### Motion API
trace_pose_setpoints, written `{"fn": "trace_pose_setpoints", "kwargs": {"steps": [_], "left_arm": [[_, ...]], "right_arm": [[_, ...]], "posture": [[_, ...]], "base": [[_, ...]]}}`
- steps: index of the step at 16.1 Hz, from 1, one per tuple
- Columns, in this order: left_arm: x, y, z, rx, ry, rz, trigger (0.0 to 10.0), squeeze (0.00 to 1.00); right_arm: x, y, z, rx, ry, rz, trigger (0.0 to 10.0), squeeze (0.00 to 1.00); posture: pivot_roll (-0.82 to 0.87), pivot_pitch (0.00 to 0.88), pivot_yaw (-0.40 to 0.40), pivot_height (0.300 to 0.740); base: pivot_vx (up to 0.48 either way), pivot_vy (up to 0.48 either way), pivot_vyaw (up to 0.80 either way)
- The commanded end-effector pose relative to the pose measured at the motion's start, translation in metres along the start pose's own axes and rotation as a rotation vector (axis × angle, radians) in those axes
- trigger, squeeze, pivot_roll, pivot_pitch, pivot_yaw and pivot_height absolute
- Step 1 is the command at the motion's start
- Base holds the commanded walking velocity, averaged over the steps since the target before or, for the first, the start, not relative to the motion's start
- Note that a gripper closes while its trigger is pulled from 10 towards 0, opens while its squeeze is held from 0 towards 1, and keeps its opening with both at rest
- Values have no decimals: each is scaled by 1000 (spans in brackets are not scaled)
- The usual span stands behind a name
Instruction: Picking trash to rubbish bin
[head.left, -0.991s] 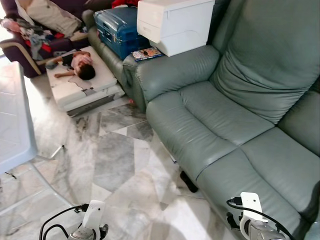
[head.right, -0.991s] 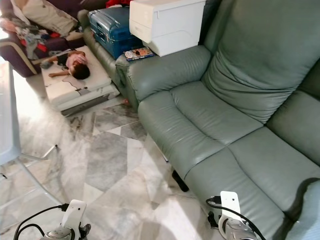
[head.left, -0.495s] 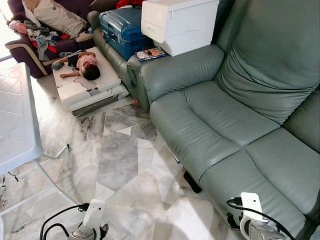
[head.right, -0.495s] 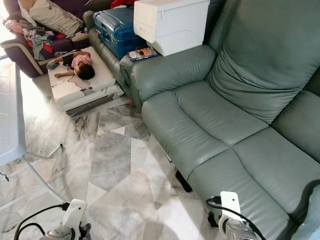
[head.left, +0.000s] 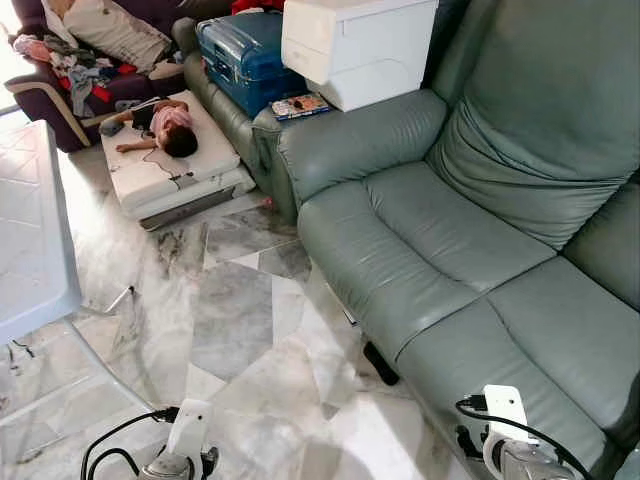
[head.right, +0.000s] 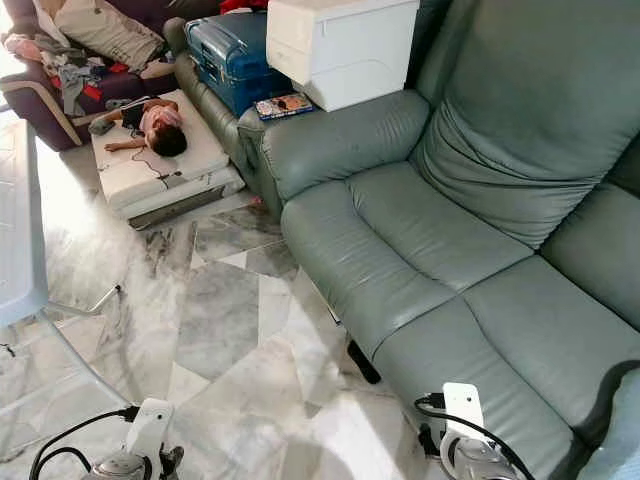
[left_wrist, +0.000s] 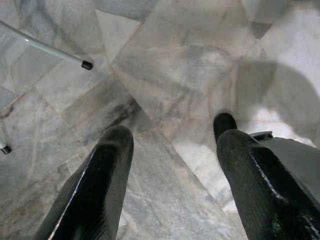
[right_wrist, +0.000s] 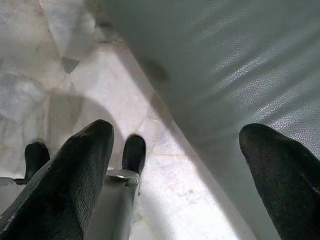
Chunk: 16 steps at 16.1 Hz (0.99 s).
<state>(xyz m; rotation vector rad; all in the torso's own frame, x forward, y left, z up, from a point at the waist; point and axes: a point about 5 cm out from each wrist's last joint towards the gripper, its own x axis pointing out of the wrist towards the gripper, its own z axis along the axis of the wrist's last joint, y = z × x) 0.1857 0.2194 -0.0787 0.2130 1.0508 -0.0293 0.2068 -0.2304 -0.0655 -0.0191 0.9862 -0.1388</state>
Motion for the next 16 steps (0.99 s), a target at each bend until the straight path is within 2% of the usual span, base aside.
{"fn": "trace_pose_setpoints", "kwargs": {"steps": [1,16], "left_arm": [[-1,4,-3,-12,12,15,10000,0],[-1,4,-3,-11,11,14,10000,0]], "right_arm": [[0,1,-1,-18,7,4,10000,0],[0,1,-1,-29,6,9,10000,0]], "posture": [[86,38,45,740],[85,39,46,740]], "base": [[0,0,0],[0,0,0]]}}
